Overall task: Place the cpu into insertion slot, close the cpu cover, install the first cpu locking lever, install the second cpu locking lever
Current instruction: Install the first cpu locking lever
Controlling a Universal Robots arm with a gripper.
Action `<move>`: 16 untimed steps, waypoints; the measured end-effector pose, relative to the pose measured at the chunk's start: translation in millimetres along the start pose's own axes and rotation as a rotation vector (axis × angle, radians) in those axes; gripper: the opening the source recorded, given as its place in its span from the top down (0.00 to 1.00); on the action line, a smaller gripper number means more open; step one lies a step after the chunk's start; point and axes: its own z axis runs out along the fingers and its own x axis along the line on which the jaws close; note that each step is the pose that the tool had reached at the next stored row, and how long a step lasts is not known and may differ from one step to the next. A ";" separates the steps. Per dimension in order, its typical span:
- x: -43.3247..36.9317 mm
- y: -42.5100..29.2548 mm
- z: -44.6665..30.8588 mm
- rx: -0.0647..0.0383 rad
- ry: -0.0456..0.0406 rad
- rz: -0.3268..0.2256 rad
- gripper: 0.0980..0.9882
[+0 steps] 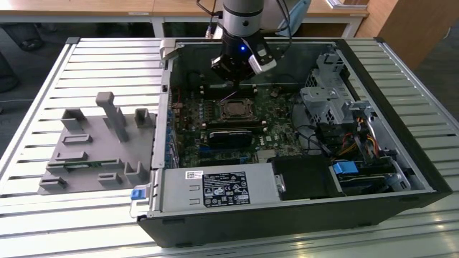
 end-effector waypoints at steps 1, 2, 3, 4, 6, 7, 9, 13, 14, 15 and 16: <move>-0.5 0.0 0.6 0.000 0.0001 0.000 0.99; -1.2 0.0 1.3 0.000 0.0001 0.000 0.99; -1.8 0.0 2.1 0.000 0.0001 0.000 0.99; -2.5 0.0 2.8 0.000 0.0001 0.000 0.99; -3.9 0.0 4.2 0.000 0.0001 0.000 0.99; -4.6 0.1 4.8 0.000 0.0001 0.000 0.99; -5.7 0.1 6.3 0.000 0.0001 0.000 0.99; -7.4 0.3 8.9 0.000 0.0001 0.000 0.99; -7.8 0.3 9.7 0.000 0.0002 0.000 0.99; -8.4 0.3 10.4 0.000 0.0001 0.000 0.99; -10.5 0.4 12.7 0.000 0.0002 0.000 0.99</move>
